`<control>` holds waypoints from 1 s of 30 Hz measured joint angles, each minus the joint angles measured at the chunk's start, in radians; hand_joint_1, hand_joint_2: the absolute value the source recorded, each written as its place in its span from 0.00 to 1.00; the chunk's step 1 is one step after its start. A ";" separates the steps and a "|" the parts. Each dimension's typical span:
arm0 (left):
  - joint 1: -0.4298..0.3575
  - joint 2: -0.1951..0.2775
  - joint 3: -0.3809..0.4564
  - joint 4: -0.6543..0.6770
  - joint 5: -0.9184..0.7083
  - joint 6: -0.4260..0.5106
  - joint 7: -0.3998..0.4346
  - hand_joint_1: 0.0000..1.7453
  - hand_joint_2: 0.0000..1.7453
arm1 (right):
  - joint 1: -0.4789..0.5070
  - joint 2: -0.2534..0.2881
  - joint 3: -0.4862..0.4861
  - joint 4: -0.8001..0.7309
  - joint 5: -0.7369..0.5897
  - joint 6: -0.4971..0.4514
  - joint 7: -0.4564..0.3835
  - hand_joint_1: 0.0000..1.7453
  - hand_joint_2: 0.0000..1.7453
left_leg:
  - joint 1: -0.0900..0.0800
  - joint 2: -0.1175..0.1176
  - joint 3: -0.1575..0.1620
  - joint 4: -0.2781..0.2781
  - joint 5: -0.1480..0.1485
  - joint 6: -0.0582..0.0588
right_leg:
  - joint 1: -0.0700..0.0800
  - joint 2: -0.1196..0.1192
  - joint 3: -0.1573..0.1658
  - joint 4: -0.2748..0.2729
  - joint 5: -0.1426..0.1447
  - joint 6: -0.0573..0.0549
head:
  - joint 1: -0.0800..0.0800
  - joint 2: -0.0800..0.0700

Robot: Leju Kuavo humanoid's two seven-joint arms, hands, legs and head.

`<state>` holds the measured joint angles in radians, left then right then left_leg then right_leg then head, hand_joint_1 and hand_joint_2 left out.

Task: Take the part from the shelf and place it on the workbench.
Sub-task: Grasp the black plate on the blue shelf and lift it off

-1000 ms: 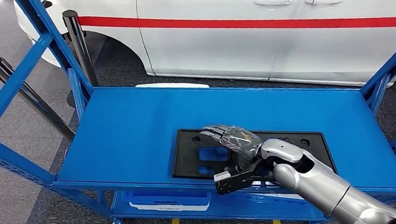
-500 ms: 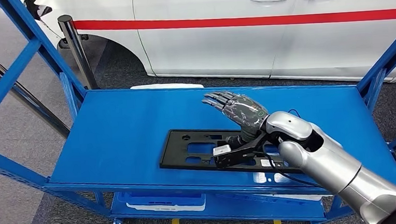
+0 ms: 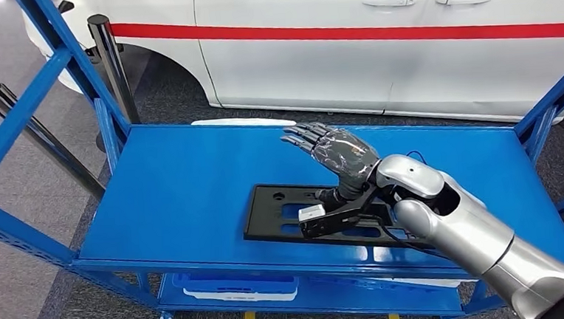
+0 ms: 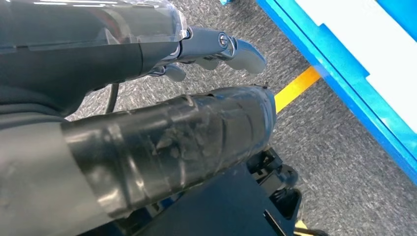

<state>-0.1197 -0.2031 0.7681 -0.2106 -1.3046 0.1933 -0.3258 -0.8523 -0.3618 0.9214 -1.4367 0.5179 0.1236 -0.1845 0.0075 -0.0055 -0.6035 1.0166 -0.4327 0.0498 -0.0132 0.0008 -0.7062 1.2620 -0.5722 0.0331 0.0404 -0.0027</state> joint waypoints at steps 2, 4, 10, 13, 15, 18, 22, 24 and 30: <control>0.000 0.000 0.000 0.000 0.000 0.000 0.000 0.00 0.00 | 0.020 0.004 0.004 -0.001 0.012 -0.011 0.000 0.00 1.00 | 0.000 -0.001 0.000 0.001 -0.001 0.000 | -0.001 0.000 -0.020 0.035 0.009 0.002 | 0.000 0.000; -0.001 0.000 -0.001 0.000 0.000 0.001 0.001 0.00 0.00 | 0.044 0.016 0.009 -0.001 0.030 -0.039 -0.001 0.00 1.00 | 0.000 -0.003 0.002 0.003 -0.003 -0.003 | -0.002 0.000 0.028 -0.071 0.076 -0.002 | 0.000 0.000; -0.003 0.000 -0.002 0.000 0.003 0.004 0.008 0.00 0.00 | 0.153 0.095 0.012 -0.011 0.074 -0.158 0.001 0.00 1.00 | -0.003 -0.002 0.000 0.006 -0.010 -0.031 | 0.007 0.002 0.102 -0.232 0.122 -0.031 | -0.001 0.000; -0.003 -0.001 -0.002 0.000 0.003 0.007 0.010 0.00 0.00 | 0.222 0.149 0.013 -0.014 0.082 -0.206 -0.008 0.00 1.00 | 0.000 -0.001 -0.038 0.096 -0.070 -0.045 | 0.005 -0.001 0.108 -0.239 0.125 -0.050 | -0.001 0.000; -0.002 -0.001 -0.002 0.000 0.003 0.009 0.011 0.00 0.00 | 0.264 0.180 0.013 -0.015 0.085 -0.225 -0.014 0.00 1.00 | 0.001 -0.001 -0.097 0.227 -0.130 -0.049 | 0.008 -0.002 0.108 -0.239 0.123 -0.057 | -0.001 0.000; 0.000 -0.001 -0.001 0.000 0.003 0.010 0.012 0.00 0.00 | 0.309 0.212 0.013 -0.015 0.088 -0.235 -0.019 0.00 1.00 | 0.001 -0.001 -0.106 0.249 -0.111 -0.049 | 0.011 -0.001 0.109 -0.236 0.120 -0.060 | -0.001 0.000; -0.004 -0.001 -0.001 0.000 0.003 0.012 0.014 0.00 0.00 | 0.325 0.241 0.014 -0.018 0.091 -0.252 -0.025 0.00 1.00 | -0.004 -0.001 0.009 0.021 -0.021 -0.031 | 0.016 0.003 0.111 -0.231 0.115 -0.053 | -0.001 0.000; -0.004 -0.001 -0.001 0.000 0.003 0.012 0.015 0.00 0.00 | 0.328 0.247 0.014 -0.020 0.091 -0.257 -0.025 0.00 1.00 | -0.008 -0.002 0.016 0.003 -0.022 -0.027 | 0.016 0.002 0.110 -0.232 0.116 -0.045 | -0.001 0.000; -0.005 -0.003 -0.002 0.000 0.003 0.012 0.015 0.00 0.00 | 0.334 0.253 0.013 -0.029 0.088 -0.258 -0.028 0.00 1.00 | 0.002 0.002 0.028 -0.018 -0.010 -0.005 | 0.009 0.002 0.019 -0.033 0.006 -0.017 | 0.000 0.000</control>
<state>-0.1247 -0.2062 0.7665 -0.2106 -1.3012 0.2057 -0.3109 -0.5187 -0.1086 0.9343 -1.4656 0.6061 -0.1344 -0.2123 0.0097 -0.0033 -0.5750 0.9984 -0.4429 0.0445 -0.0042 0.0027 -0.6870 1.2292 -0.5658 0.0157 0.0408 -0.0027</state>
